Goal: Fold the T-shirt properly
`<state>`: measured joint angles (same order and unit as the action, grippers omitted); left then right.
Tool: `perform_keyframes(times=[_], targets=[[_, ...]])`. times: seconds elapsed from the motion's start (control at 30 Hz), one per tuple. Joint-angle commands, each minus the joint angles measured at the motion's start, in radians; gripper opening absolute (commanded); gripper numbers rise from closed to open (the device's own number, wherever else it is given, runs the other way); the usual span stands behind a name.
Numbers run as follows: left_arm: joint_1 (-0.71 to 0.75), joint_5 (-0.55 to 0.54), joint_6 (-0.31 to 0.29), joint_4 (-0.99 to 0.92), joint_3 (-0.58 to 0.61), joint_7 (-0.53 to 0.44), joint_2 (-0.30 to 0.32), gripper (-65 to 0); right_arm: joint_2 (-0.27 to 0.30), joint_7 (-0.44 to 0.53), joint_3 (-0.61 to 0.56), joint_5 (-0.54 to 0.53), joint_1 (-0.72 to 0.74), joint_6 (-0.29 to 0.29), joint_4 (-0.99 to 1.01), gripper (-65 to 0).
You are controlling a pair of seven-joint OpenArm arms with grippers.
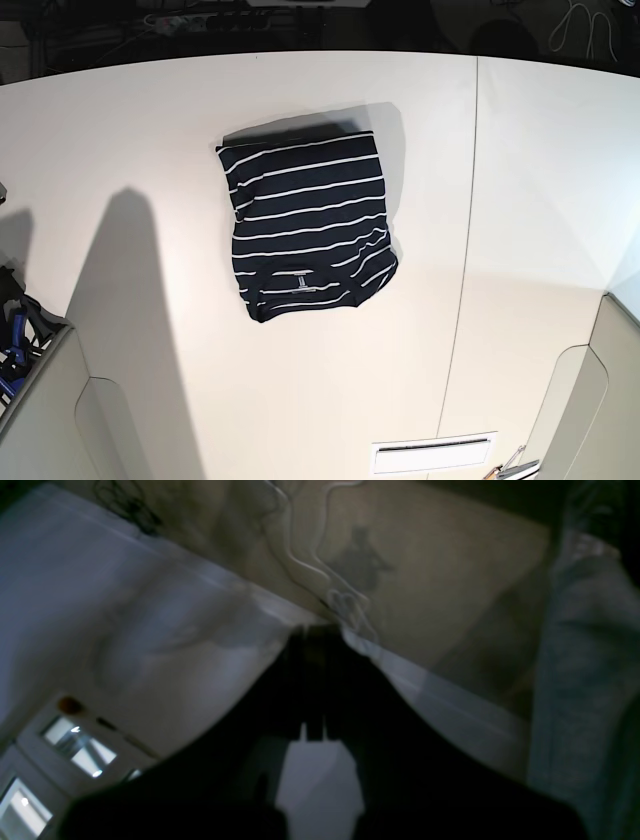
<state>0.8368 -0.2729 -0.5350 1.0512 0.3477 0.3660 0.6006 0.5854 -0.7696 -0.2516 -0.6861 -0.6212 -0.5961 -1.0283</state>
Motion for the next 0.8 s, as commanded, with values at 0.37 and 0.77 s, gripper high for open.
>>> perform_keyframes(times=[0.37, 0.77], targets=[[-0.232, -0.053, 0.046, -0.338, 0.011, 0.023, -0.089, -63.2, -0.010, 0.128, -0.228, 0.090, 0.225, -0.003, 0.216, -65.0], [-0.372, -0.161, 0.184, -0.352, 0.184, 0.038, -0.100, -63.2, -0.010, 0.145, -0.248, 0.098, 0.294, -0.002, 0.276, -65.0]])
